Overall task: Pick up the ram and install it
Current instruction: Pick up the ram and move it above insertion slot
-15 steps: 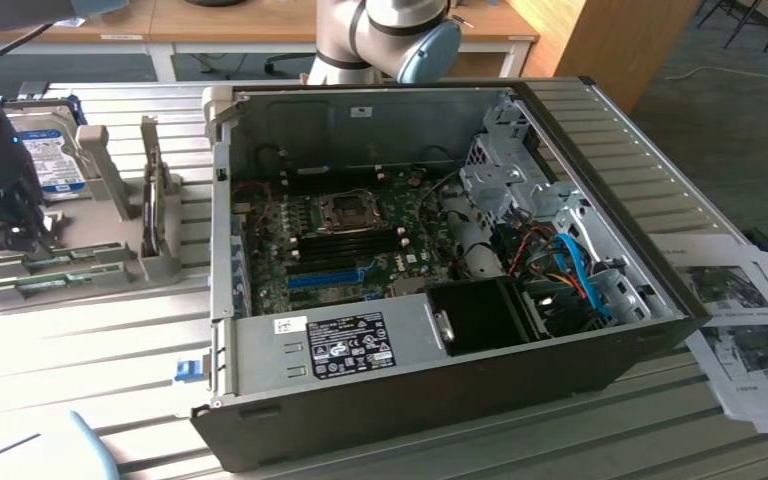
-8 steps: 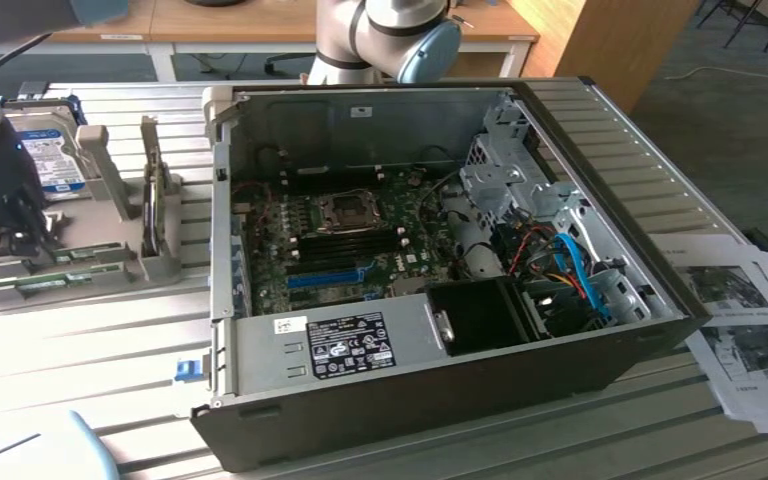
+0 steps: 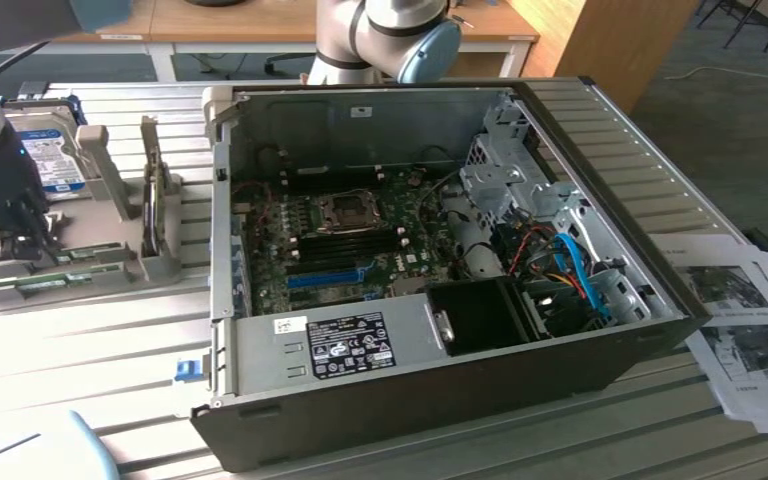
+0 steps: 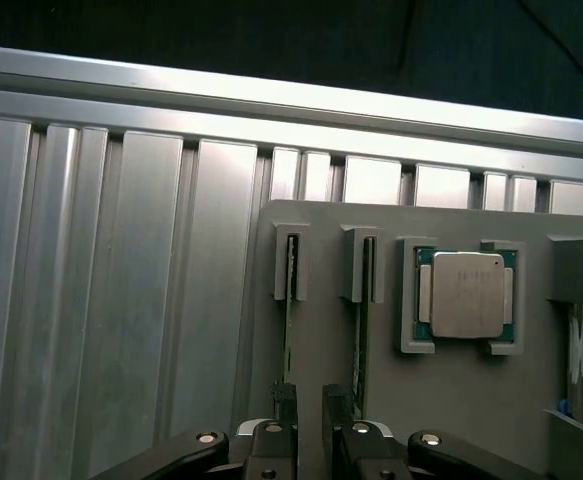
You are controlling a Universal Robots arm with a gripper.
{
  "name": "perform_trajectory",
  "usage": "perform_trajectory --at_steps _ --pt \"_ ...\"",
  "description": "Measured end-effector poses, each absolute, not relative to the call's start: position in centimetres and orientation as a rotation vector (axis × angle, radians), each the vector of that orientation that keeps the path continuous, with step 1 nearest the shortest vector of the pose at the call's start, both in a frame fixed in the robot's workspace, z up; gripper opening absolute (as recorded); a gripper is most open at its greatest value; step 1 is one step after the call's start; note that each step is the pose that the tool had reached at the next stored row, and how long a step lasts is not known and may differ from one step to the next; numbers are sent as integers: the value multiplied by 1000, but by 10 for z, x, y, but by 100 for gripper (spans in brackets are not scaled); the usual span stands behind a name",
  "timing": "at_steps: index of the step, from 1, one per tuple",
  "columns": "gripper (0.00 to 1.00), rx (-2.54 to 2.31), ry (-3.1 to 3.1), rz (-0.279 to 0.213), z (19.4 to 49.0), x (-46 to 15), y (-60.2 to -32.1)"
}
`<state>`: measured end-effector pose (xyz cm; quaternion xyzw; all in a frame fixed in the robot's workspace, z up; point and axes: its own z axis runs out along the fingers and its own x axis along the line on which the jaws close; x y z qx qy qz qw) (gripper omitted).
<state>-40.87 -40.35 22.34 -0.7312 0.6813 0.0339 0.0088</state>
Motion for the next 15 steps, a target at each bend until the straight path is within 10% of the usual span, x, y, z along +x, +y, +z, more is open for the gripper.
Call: perform_trajectory --at_steps 15 --pt "24 -2284 2128 106 223 -409 -410"
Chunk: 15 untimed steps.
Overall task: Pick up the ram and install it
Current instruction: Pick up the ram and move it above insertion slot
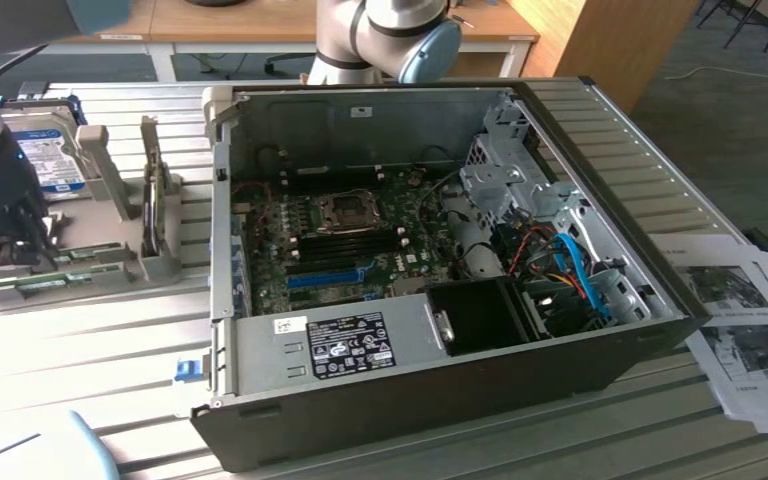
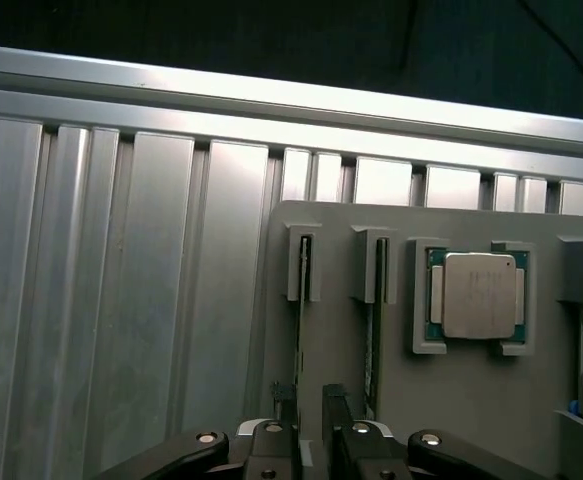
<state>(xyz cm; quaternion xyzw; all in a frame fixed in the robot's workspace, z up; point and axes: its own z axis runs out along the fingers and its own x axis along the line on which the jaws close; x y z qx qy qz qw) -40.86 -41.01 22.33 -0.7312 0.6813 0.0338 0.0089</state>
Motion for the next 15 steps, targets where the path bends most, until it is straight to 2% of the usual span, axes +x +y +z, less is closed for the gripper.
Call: perform_trajectory --at_steps 15 --pt "24 -2284 2128 106 218 -409 -411"
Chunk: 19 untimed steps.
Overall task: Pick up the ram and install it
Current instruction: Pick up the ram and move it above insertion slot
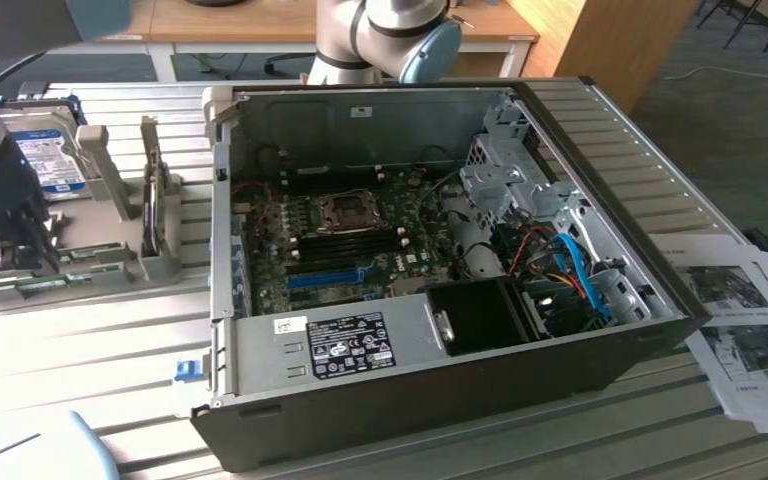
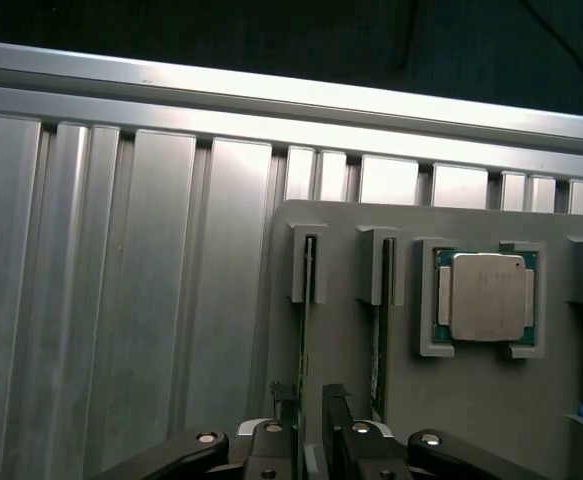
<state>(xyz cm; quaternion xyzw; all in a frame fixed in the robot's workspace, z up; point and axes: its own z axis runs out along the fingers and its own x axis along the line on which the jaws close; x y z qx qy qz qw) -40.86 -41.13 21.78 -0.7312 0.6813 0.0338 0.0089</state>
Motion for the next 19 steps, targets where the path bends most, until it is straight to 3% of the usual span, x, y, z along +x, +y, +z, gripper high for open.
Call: perform_trajectory --at_steps 19 --pt "24 -2284 2128 106 210 -408 -411"
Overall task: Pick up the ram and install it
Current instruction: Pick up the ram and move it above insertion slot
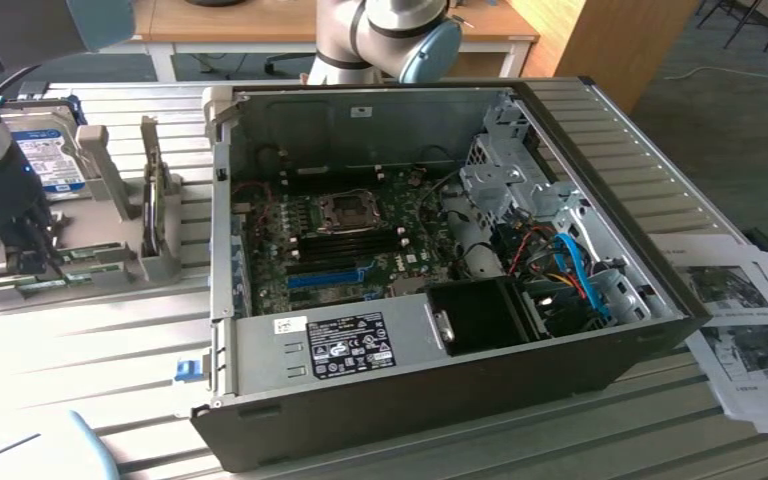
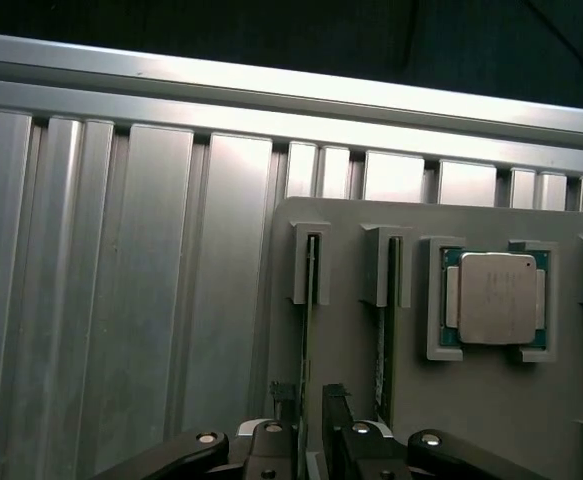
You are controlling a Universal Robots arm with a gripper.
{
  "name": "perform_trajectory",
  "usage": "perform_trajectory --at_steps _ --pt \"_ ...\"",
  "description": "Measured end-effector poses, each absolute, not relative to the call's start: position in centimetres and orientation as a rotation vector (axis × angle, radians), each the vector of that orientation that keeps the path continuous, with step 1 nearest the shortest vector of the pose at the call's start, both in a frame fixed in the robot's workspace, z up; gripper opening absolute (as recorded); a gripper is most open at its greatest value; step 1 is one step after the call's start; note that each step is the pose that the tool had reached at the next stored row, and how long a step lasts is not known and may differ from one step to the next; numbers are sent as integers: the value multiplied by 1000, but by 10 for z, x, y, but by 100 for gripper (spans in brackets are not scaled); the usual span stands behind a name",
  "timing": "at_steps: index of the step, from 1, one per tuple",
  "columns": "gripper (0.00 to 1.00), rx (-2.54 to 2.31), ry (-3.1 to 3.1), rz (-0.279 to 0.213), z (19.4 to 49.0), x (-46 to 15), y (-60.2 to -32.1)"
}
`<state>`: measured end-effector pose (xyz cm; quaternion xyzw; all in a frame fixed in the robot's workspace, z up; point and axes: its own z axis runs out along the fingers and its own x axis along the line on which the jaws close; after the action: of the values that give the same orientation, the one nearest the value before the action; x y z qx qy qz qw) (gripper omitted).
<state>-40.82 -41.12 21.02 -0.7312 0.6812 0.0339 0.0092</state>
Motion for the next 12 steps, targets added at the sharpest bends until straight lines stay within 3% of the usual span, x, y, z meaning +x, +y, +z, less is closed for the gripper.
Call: perform_trajectory --at_steps 12 --pt "24 -2284 2128 106 210 -408 -410"
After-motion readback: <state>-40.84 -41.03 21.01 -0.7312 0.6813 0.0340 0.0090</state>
